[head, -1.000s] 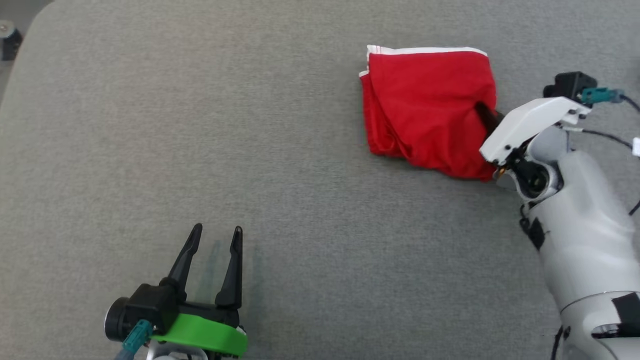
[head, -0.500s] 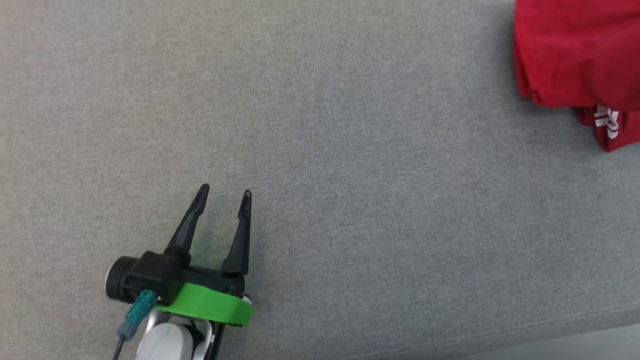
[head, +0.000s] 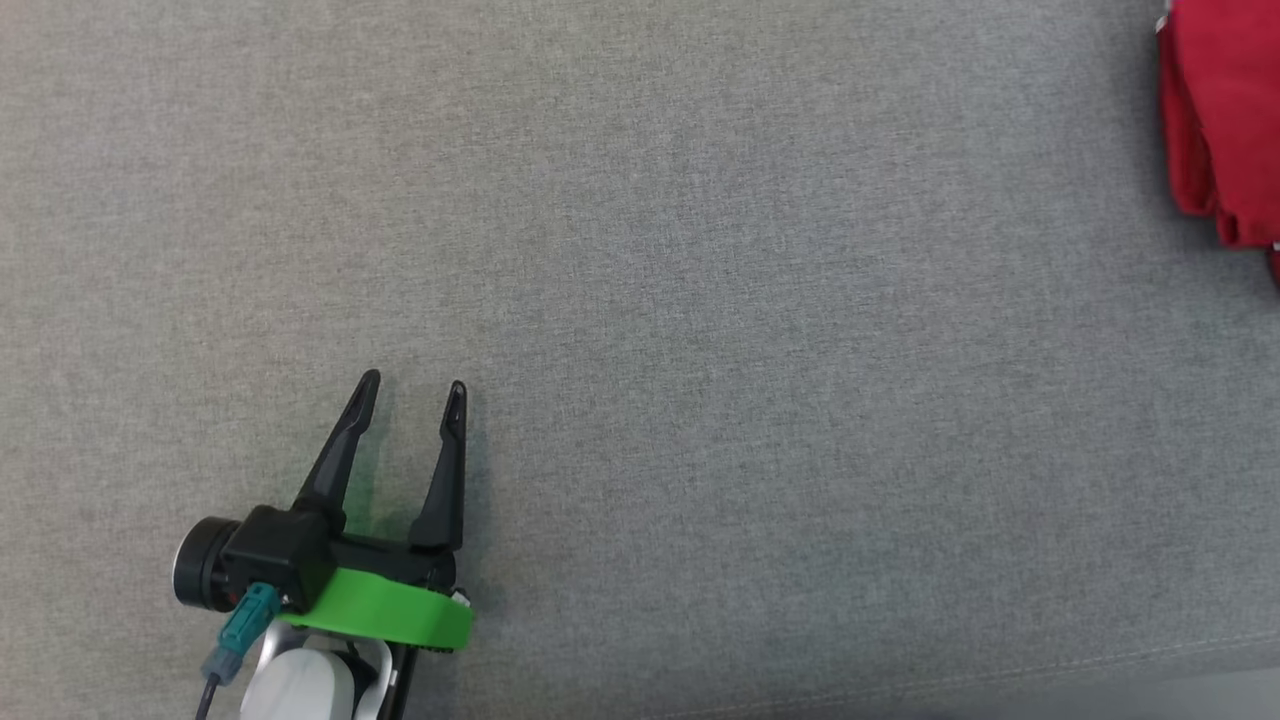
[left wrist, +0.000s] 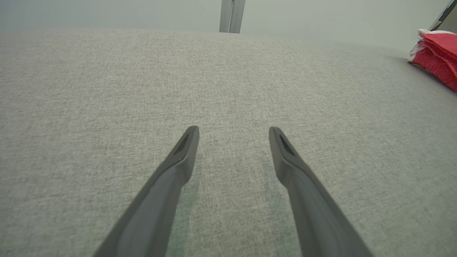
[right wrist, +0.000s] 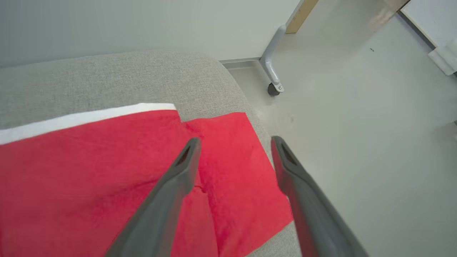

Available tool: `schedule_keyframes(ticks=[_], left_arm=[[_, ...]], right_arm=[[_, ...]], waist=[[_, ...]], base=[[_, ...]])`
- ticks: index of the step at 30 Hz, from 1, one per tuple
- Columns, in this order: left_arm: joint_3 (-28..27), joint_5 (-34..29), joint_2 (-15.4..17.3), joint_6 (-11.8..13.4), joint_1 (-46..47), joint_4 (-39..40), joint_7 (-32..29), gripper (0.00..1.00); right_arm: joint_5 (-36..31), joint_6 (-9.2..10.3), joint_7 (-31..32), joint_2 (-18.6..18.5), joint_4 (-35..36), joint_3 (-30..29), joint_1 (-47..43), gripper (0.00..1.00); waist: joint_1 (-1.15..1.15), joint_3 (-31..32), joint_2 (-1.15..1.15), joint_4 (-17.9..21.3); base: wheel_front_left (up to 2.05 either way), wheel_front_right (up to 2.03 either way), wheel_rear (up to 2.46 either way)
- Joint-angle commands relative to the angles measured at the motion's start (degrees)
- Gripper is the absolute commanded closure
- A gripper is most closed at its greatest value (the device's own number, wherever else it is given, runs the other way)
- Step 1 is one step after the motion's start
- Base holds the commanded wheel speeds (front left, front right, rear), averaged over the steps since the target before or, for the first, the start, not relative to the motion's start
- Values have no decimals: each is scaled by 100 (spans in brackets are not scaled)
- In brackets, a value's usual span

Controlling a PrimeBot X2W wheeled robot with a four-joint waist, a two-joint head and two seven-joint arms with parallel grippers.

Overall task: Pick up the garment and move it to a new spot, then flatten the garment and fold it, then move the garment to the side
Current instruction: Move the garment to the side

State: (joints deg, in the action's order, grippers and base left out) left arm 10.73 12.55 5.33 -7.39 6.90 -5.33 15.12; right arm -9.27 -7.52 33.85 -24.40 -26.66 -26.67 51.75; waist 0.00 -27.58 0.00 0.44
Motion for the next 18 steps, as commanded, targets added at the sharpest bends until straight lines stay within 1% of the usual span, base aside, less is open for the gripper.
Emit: schedule_keyframes(ticks=[1, 3, 5, 8, 10, 14, 18], left_arm=[[-35, -41, 38, -18, 77, 13, 0, 0], [-59, -49, 27, -18, 40, -5, -1, 0], [-90, -42, 2, -18, -11, -14, 0, 0], [-125, -28, -36, -18, -105, -15, 0, 0], [-181, -9, -68, -18, -188, -6, 0, 0], [-304, 25, -150, -18, -362, -46, -1, 0], [-521, -16, -198, -18, -694, -215, -1, 0]], right_arm=[[-191, 7, -282, -11, 22, -22, -62, 0], [-335, 7, -700, 74, -6, -59, -50, 0], [-260, 7, -1130, 209, -72, -18, -65, 0], [-35, 9, -1797, 333, -84, 267, -208, 0], [144, 9, -2248, 449, 53, 519, -402, 0], [717, 9, -3104, 642, 358, 957, -1024, 0], [1191, 9, -3881, 684, 663, 1507, -1989, 0]], waist=[[0, 8, 0, -14], [0, 59, 0, -7], [0, 169, 0, 1], [0, 412, 0, 4], [0, 617, 0, -6], [0, 1107, 0, -71], [0, 1699, 0, -177]], base=[[0, 0, 0], [0, 0, 0], [0, 0, 0], [0, 0, 0], [0, 0, 0], [0, 0, 0], [0, 0, 0]])
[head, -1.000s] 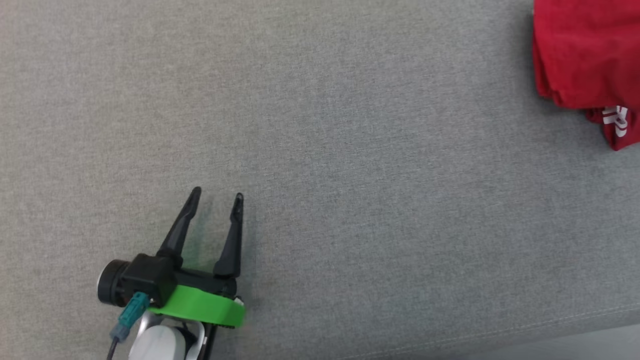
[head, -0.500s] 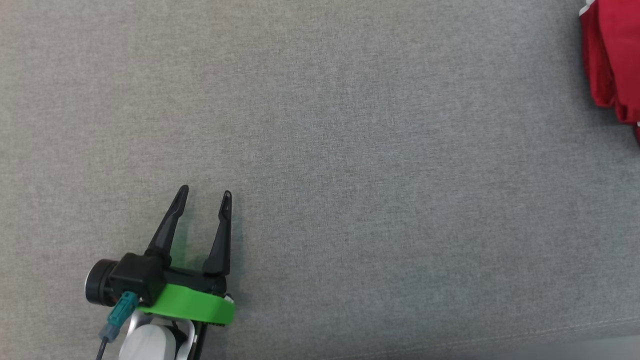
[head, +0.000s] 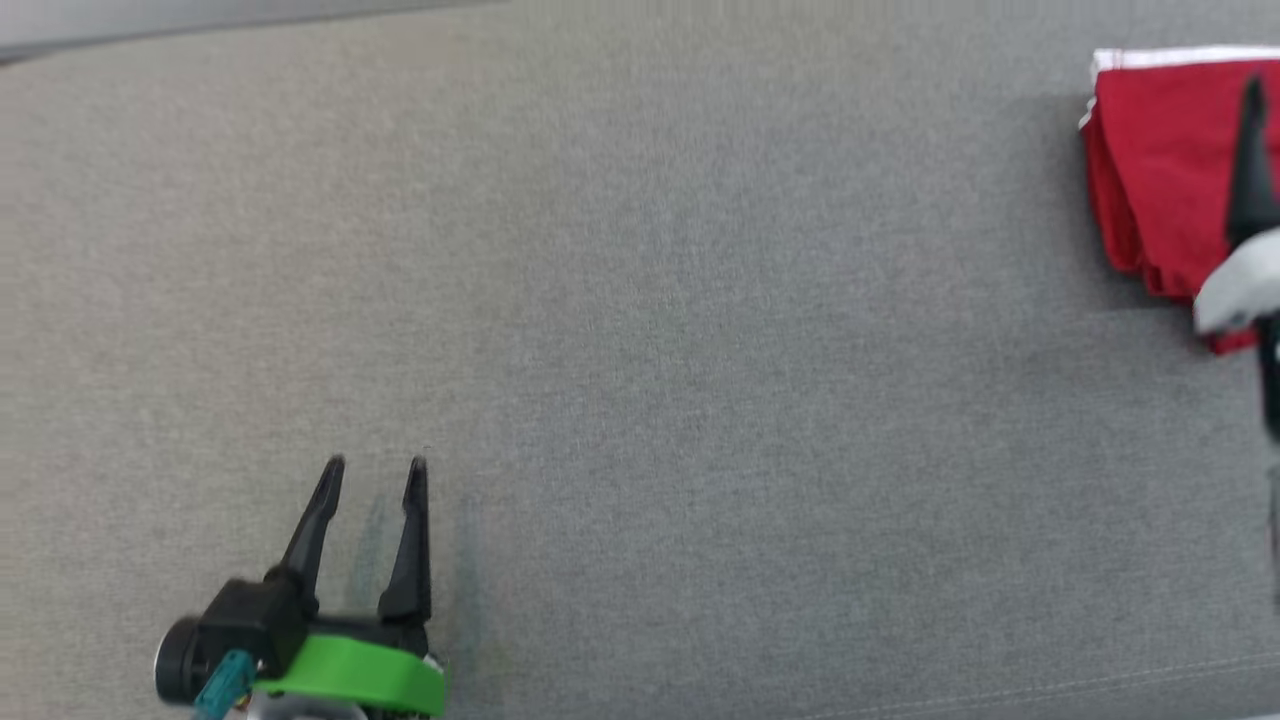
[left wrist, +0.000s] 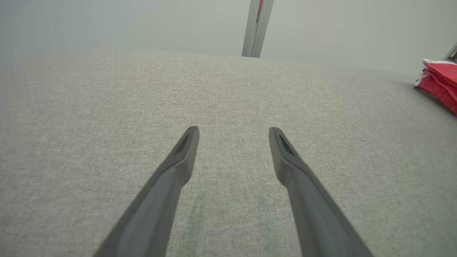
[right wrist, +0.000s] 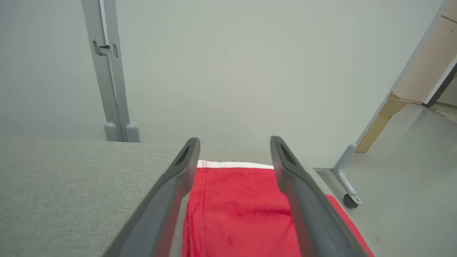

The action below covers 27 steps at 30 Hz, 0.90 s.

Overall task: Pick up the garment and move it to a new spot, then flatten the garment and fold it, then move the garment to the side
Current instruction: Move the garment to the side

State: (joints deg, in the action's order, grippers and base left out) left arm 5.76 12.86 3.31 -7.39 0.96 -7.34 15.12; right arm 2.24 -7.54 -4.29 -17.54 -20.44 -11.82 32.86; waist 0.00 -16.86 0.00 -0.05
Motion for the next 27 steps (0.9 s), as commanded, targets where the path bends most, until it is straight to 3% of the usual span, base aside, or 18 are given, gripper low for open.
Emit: schedule_keyframes(ticks=[1, 7, 16, 27], left_arm=[[-81, -49, -4, -18, -155, -33, -1, 0], [-316, 54, -35, -13, -678, -234, -1, 0], [-466, -15, -34, 50, -959, -347, -1, 0], [-480, -70, -33, 1, -935, -469, 0, 0]], right_arm=[[107, 11, -220, 24, 97, 123, -309, 0], [467, 11, -961, 447, 454, 403, -1623, 0], [129, 9, -1090, 1236, 1164, 386, -3273, 0], [113, 10, -1093, 1451, 1166, 261, -3871, 0]], waist=[[0, 748, 0, -148], [0, 1394, 0, -213], [0, 1791, 0, -235], [0, 1928, 0, -223]], base=[[0, 0, 0], [0, 0, 0], [0, 0, 0], [0, 0, 0]])
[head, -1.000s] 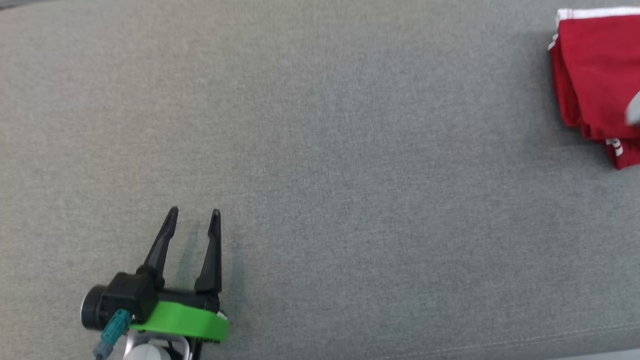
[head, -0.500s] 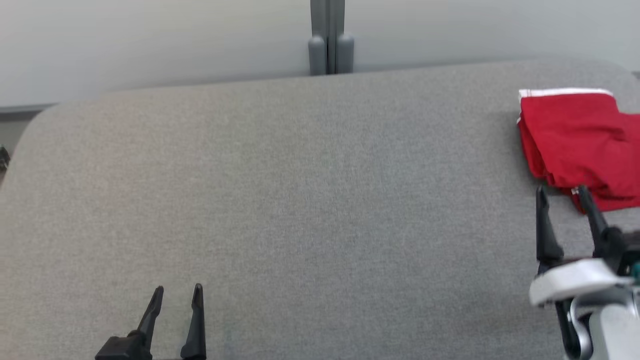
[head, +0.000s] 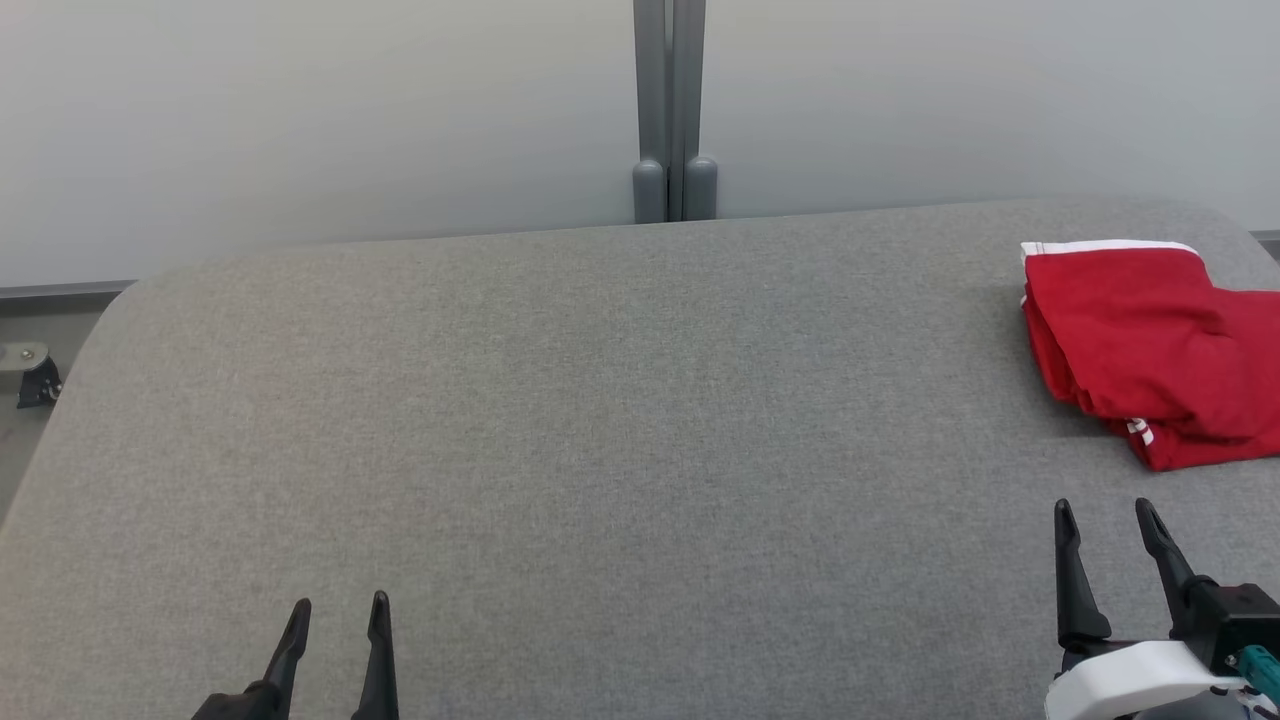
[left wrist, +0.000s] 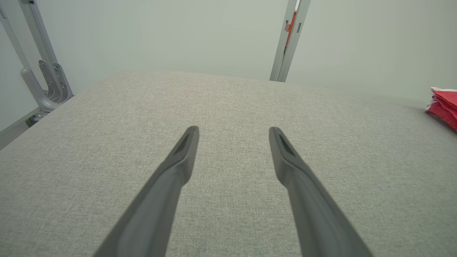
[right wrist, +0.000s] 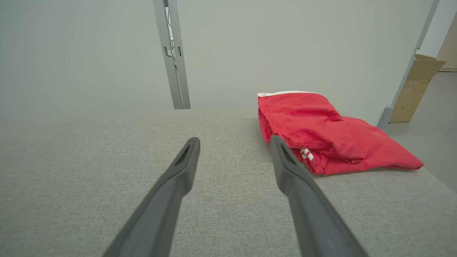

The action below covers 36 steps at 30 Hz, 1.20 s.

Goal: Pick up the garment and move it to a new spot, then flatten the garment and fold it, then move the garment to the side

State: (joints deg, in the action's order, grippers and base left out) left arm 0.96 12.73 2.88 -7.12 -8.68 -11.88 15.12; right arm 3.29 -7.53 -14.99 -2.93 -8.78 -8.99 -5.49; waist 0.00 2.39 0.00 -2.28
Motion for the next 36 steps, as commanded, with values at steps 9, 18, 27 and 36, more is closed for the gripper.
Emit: schedule_keyframes(ticks=[9, 18, 27, 36], left_arm=[[109, -31, 9, -39, 161, -78, 0, 0], [112, 632, 8, -11, 162, -94, -117, 100], [51, 1582, 58, -15, 348, -133, -336, 100], [-5, 2439, 89, -22, 510, -163, -533, 100]], right_arm=[[180, 9, -24, -1, -159, 74, -18, 0], [772, -1, 239, 18, -350, -7, 165, 100], [1793, 0, 436, 14, -309, 74, 242, 100], [2709, 1, 637, 11, -311, 116, 351, 100]], waist=[[0, -18, 0, 27], [0, -22, 0, 28], [0, -39, 0, 42], [0, -57, 0, 57]], base=[[0, 0, 0], [0, 0, 0], [0, 0, 0], [0, 0, 0]])
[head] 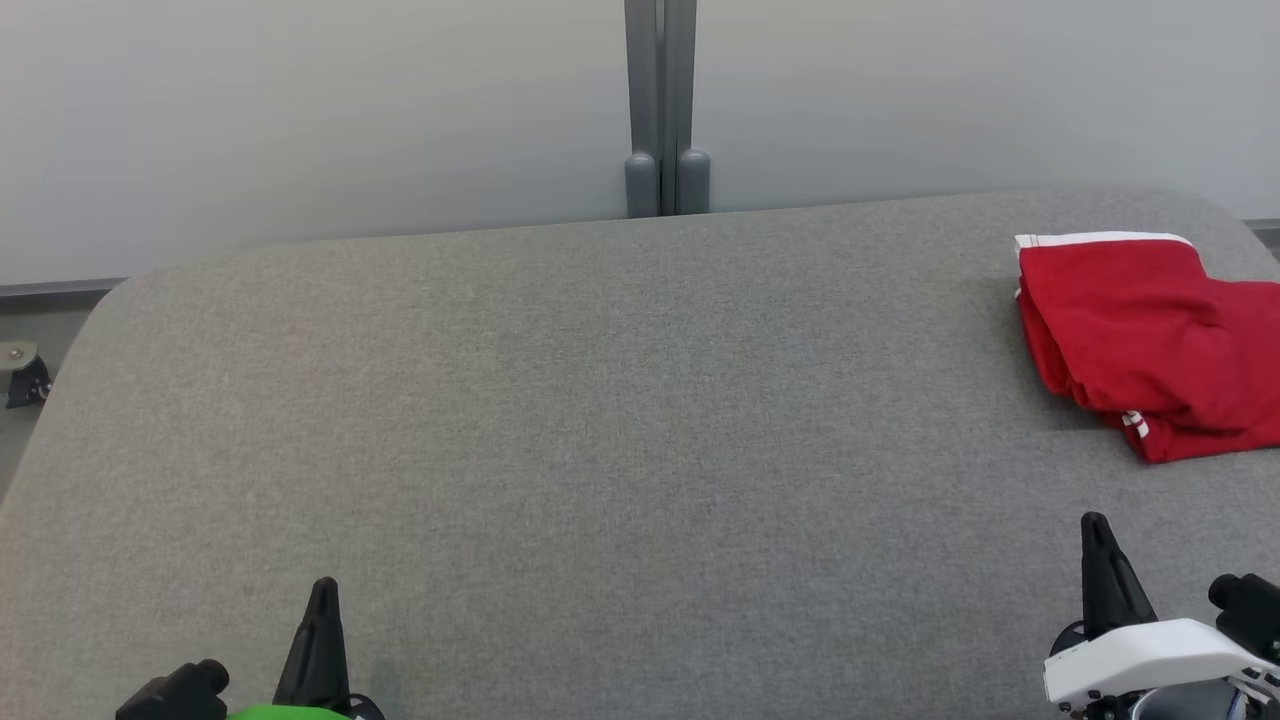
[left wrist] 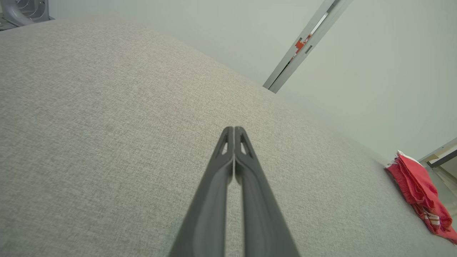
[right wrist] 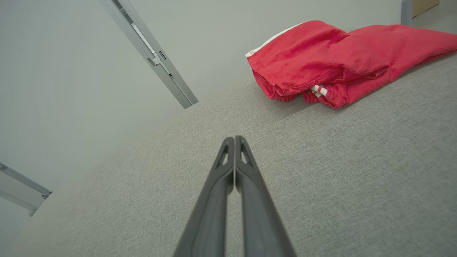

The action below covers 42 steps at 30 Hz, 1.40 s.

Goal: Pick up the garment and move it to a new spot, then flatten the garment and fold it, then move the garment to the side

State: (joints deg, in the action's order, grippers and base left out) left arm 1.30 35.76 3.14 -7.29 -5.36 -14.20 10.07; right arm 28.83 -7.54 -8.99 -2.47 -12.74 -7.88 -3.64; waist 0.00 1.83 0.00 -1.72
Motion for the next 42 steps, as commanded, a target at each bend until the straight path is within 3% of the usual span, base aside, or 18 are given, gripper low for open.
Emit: schedule_keyframes(ticks=[1, 42], left_arm=[[-45, 217, 67, -6, 192, 67, -46, 100], [-311, 3118, 115, -19, 712, 64, -783, 100]], right_arm=[[240, 2, 55, -35, 83, 8, 177, 100], [3384, 4, 831, -47, -21, 73, 612, 100]], waist=[[0, -3, 0, 2], [0, -82, 0, 70]], base=[[0, 0, 0], [0, 0, 0]])
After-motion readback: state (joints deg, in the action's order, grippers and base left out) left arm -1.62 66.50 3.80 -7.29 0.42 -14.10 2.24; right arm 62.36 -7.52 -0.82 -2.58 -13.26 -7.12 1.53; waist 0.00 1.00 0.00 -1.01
